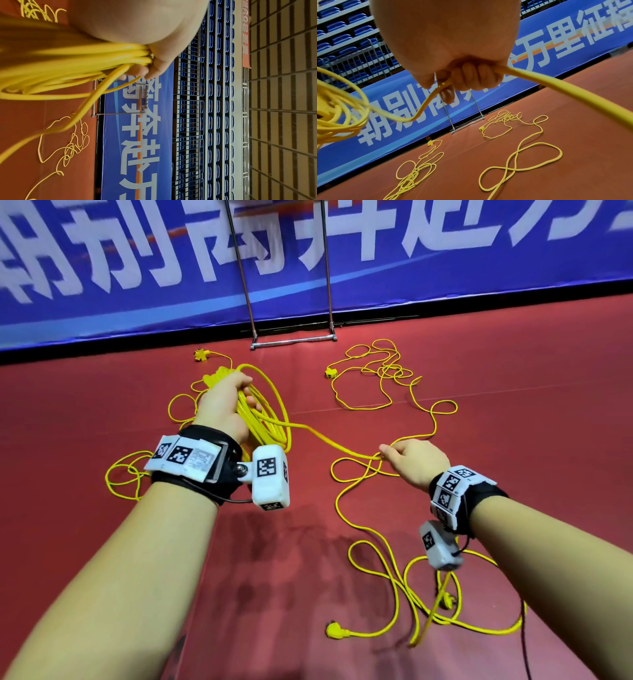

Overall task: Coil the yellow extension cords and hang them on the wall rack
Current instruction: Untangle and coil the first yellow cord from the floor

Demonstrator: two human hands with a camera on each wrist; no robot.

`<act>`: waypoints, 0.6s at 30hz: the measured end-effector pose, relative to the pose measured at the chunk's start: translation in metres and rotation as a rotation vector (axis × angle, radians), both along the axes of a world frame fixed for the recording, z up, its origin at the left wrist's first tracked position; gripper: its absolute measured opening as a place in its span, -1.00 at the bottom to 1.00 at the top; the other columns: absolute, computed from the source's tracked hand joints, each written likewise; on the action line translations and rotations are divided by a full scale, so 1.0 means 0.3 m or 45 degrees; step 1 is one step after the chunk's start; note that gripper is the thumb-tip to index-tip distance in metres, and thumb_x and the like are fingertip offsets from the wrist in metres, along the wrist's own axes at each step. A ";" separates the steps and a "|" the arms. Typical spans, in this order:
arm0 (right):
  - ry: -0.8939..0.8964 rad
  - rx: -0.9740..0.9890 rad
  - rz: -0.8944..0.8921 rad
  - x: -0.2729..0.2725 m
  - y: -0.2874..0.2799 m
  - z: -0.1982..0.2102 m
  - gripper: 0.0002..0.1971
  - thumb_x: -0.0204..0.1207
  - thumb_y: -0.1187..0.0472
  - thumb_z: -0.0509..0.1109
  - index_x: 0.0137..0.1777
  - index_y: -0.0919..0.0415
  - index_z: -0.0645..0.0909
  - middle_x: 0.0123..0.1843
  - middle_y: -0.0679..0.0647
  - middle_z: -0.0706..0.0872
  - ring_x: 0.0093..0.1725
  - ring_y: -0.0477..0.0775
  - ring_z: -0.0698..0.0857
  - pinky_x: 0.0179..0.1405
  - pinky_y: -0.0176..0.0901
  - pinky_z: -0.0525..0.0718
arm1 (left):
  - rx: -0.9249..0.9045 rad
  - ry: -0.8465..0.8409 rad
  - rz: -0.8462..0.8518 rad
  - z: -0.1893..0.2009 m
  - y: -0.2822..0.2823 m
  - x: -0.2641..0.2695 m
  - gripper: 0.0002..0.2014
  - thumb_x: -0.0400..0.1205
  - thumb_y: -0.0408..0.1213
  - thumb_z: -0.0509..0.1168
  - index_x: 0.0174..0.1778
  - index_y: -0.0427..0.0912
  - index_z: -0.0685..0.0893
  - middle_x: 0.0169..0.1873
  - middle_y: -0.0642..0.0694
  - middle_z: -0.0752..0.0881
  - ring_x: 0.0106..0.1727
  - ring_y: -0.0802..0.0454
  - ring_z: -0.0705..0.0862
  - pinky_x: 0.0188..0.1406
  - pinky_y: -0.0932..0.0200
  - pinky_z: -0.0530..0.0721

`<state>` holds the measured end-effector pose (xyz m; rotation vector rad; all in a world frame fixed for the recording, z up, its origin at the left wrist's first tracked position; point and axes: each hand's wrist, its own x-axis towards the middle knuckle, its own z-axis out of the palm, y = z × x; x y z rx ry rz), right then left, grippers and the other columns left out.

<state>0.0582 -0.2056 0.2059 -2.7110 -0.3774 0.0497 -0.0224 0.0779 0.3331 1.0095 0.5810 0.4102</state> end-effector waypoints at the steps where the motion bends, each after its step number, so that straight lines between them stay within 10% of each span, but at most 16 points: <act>1: 0.025 -0.013 -0.012 0.002 -0.010 -0.004 -0.52 0.63 -0.29 0.13 -0.22 0.05 0.66 -0.17 0.05 0.75 0.01 0.22 0.69 -0.06 -0.05 0.58 | 0.023 -0.003 0.059 -0.008 -0.001 0.002 -0.76 0.58 -0.42 0.31 -0.39 -0.19 0.46 -0.64 -0.01 0.42 -0.69 0.10 0.41 -0.55 0.31 0.48; 7: 0.235 0.107 0.001 0.011 -0.046 -0.034 -0.62 0.59 -0.10 0.40 -0.40 0.10 0.64 -0.44 0.03 0.61 -0.26 0.14 0.62 -0.25 -0.15 0.42 | 0.084 -0.056 0.342 -0.018 0.021 -0.002 -0.83 0.49 -0.50 0.32 -0.35 -0.24 0.48 -0.56 -0.08 0.44 -0.68 0.06 0.40 -0.59 0.27 0.45; 18: 0.297 0.220 -0.085 0.016 -0.033 -0.086 -0.76 0.55 0.10 0.50 -0.28 0.16 0.59 -0.24 0.12 0.69 -0.16 0.13 0.63 -0.17 -0.18 0.45 | -0.096 -0.136 0.074 0.005 -0.020 -0.009 -0.72 0.51 -0.44 0.26 -0.47 -0.12 0.39 -0.58 0.04 0.36 -0.64 0.10 0.33 -0.51 0.25 0.43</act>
